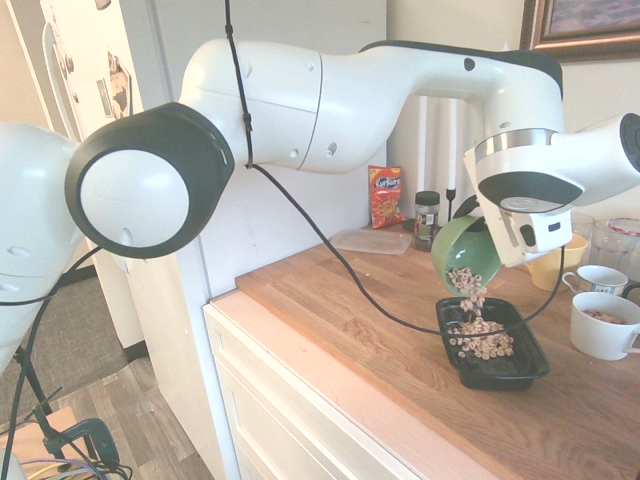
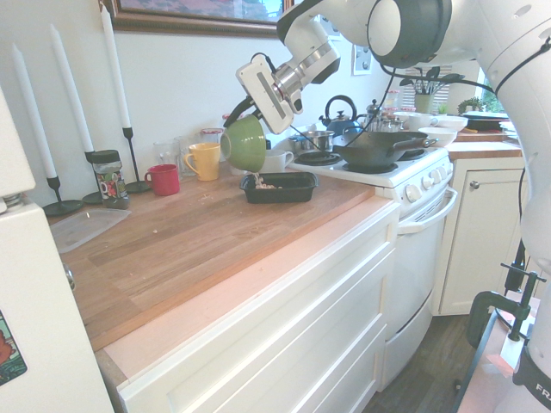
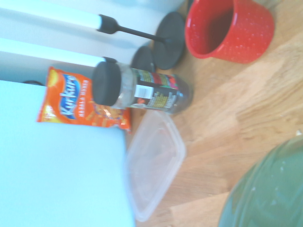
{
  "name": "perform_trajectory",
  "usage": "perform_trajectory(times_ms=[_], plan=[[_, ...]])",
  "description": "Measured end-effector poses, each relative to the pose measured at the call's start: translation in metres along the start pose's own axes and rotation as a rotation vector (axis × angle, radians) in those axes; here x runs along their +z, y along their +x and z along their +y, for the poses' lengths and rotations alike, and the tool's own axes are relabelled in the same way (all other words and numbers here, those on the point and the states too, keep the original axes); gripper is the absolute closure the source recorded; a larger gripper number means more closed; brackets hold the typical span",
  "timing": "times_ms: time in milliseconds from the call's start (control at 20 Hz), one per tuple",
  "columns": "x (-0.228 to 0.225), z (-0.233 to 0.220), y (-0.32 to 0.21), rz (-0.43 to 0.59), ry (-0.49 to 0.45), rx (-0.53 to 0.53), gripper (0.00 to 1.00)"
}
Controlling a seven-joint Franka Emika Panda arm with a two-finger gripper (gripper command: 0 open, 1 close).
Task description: Pour the cereal into the box
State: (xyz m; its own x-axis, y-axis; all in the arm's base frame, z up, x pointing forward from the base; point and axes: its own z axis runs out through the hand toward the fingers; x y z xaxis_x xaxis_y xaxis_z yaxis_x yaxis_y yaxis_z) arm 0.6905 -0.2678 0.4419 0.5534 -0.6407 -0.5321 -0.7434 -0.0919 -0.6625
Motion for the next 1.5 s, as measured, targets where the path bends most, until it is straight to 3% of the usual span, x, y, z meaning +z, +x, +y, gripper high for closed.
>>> perform_trajectory(times_ms=[1100,1350,1500], plan=[[-0.001,0.016,0.018,-0.076,0.093,-0.001,1.00],[0.007,0.004,0.010,0.019,0.017,-0.024,1.00],[0.018,-0.015,-0.009,0.133,-0.097,-0.051,1.00]])
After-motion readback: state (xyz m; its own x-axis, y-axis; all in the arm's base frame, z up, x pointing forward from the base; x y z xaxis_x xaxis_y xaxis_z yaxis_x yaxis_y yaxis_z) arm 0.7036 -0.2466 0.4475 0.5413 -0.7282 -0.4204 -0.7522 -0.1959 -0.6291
